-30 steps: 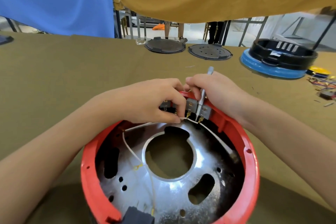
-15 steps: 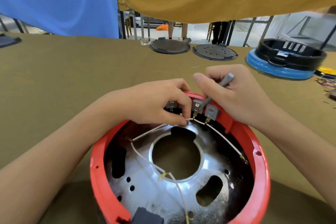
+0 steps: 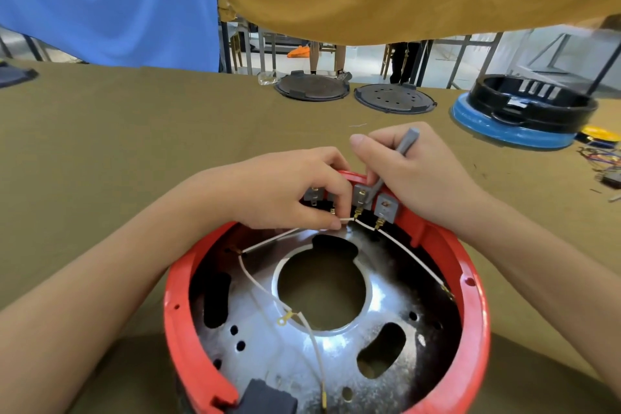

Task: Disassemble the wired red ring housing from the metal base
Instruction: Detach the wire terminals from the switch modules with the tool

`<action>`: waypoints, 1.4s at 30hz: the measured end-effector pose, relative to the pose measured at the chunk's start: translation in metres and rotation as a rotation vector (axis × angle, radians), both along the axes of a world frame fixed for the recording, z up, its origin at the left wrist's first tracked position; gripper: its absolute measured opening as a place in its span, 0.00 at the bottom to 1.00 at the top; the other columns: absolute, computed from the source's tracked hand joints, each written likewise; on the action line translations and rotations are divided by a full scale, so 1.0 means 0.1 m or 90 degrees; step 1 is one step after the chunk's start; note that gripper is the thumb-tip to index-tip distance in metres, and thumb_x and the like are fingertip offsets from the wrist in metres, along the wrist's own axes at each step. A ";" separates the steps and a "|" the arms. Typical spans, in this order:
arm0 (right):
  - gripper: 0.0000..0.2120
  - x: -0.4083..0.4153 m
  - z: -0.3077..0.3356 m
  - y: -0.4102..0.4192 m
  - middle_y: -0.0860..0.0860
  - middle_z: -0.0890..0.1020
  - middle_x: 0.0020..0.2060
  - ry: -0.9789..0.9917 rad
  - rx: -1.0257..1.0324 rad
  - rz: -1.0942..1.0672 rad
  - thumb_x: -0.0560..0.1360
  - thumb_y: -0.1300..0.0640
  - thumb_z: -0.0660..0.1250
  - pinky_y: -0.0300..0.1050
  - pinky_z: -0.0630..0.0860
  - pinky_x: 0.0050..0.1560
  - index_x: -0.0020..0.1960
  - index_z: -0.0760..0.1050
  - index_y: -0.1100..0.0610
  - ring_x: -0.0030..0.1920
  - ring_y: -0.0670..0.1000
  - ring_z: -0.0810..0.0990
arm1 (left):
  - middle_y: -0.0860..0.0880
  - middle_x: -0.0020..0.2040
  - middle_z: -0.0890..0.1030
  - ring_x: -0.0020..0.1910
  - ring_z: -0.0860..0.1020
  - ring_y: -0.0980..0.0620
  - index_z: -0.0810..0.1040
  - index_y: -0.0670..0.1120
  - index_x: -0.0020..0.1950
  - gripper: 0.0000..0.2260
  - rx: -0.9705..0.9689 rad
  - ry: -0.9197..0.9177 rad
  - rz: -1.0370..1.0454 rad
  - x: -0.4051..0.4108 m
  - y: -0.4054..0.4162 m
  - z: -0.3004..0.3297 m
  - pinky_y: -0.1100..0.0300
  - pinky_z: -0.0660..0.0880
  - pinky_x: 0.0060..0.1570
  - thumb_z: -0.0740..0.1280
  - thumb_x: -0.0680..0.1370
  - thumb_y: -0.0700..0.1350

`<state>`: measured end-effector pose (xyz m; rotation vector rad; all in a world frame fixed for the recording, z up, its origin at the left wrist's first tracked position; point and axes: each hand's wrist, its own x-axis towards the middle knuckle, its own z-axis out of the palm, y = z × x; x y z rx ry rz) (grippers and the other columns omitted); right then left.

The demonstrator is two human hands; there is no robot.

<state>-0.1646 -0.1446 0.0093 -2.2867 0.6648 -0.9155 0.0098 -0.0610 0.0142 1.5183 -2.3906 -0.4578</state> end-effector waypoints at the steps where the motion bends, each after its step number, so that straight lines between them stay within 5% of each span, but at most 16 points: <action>1: 0.24 0.01 0.00 0.00 0.62 0.71 0.25 -0.005 0.016 -0.005 0.81 0.55 0.63 0.37 0.65 0.29 0.32 0.73 0.69 0.27 0.49 0.67 | 0.54 0.58 0.72 0.57 0.75 0.53 0.82 0.53 0.47 0.02 0.002 0.004 -0.001 0.00 0.00 0.00 0.50 0.71 0.61 0.72 0.76 0.48; 8: 0.25 0.01 0.00 0.03 0.51 0.70 0.26 0.007 0.113 -0.015 0.82 0.51 0.61 0.34 0.67 0.33 0.29 0.72 0.61 0.28 0.44 0.69 | 0.54 0.58 0.72 0.58 0.74 0.53 0.81 0.55 0.46 0.02 0.012 0.010 -0.002 -0.01 -0.01 0.00 0.51 0.70 0.61 0.72 0.76 0.48; 13: 0.14 0.03 0.01 0.03 0.51 0.74 0.38 0.051 0.214 -0.001 0.81 0.54 0.57 0.48 0.71 0.49 0.42 0.71 0.60 0.42 0.48 0.74 | 0.53 0.60 0.72 0.58 0.74 0.54 0.80 0.57 0.46 0.03 0.011 0.006 0.013 -0.02 0.00 0.00 0.50 0.71 0.61 0.71 0.76 0.49; 23: 0.10 0.02 -0.06 -0.03 0.52 0.78 0.35 0.040 0.382 -0.043 0.72 0.57 0.59 0.50 0.72 0.46 0.33 0.73 0.53 0.38 0.51 0.75 | 0.55 0.58 0.71 0.55 0.74 0.53 0.80 0.57 0.46 0.02 0.006 -0.018 0.006 -0.04 0.01 0.02 0.49 0.72 0.58 0.71 0.76 0.50; 27: 0.12 0.00 -0.05 -0.04 0.49 0.75 0.35 0.049 0.294 -0.016 0.75 0.56 0.57 0.48 0.70 0.46 0.33 0.68 0.52 0.39 0.49 0.73 | 0.56 0.59 0.70 0.56 0.74 0.53 0.80 0.58 0.46 0.02 -0.003 -0.019 0.008 -0.03 0.02 0.00 0.49 0.72 0.58 0.71 0.76 0.50; 31: 0.13 -0.01 -0.01 -0.02 0.61 0.76 0.41 -0.008 0.158 0.010 0.78 0.60 0.56 0.38 0.72 0.44 0.38 0.67 0.66 0.43 0.53 0.74 | 0.55 0.58 0.70 0.56 0.74 0.54 0.80 0.57 0.46 0.01 -0.004 -0.018 0.001 -0.02 0.02 0.00 0.49 0.72 0.58 0.71 0.76 0.51; 35: 0.14 0.01 0.02 -0.04 0.64 0.69 0.38 0.038 0.051 0.042 0.80 0.62 0.56 0.53 0.67 0.44 0.37 0.64 0.69 0.43 0.60 0.69 | 0.54 0.59 0.70 0.57 0.73 0.54 0.81 0.56 0.47 0.01 0.015 -0.008 -0.003 -0.02 0.02 0.02 0.52 0.70 0.60 0.71 0.77 0.49; 42: 0.14 0.02 0.01 -0.04 0.65 0.69 0.38 0.068 -0.007 0.036 0.79 0.62 0.56 0.56 0.66 0.44 0.38 0.64 0.68 0.42 0.59 0.68 | 0.52 0.59 0.72 0.58 0.72 0.56 0.82 0.56 0.45 0.02 0.003 -0.009 0.027 -0.09 0.01 0.05 0.56 0.68 0.63 0.73 0.75 0.48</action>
